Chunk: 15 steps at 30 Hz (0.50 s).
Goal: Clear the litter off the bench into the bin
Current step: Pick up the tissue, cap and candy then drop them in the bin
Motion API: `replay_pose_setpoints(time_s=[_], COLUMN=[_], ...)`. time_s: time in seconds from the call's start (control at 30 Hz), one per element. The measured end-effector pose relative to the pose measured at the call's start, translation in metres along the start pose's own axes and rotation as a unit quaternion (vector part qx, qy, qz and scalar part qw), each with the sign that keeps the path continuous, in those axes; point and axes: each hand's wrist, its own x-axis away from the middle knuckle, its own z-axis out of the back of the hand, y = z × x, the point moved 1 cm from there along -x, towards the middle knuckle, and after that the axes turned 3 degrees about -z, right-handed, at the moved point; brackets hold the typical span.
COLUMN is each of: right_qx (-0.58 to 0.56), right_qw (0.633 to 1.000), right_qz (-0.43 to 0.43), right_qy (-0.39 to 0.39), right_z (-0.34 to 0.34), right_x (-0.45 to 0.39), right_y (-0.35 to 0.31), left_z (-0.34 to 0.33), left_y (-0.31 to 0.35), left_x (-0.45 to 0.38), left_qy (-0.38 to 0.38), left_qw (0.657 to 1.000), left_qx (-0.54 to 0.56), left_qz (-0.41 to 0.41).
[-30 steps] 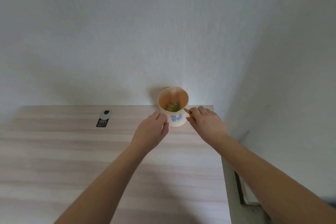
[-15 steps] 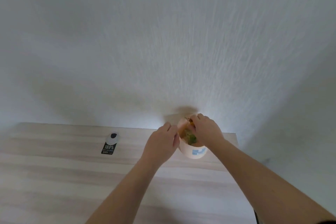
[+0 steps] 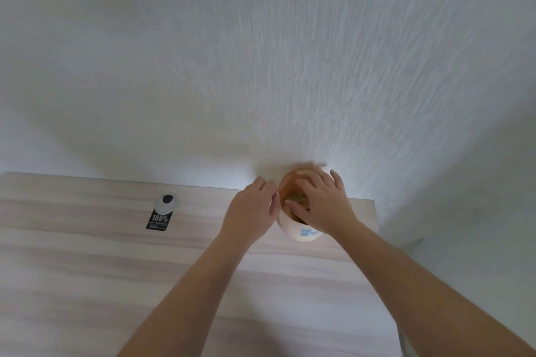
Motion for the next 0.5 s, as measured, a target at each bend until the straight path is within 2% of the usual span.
replay_pose_setpoints(time_s=[0.17,0.33,0.5], right_qx=[-0.016,-0.04,-0.054], right_qw=[0.999,0.996,0.997], right_qz=[0.008,0.001,-0.039], right_qy=[0.029,0.082,0.04], right_z=[0.01,0.03,0.043], right_x=[0.013,0.05,0.086], right_y=[0.011,0.034,0.055], left_z=[-0.01,-0.038,-0.06], left_y=[0.01,0.039,0.046], left_x=[-0.021,-0.044,-0.041], left_qy=[0.011,-0.047,-0.105], left_qw=[1.0,0.996,0.991], left_qx=[0.019,0.038,0.005], left_qz=[-0.019,-0.068,-0.086])
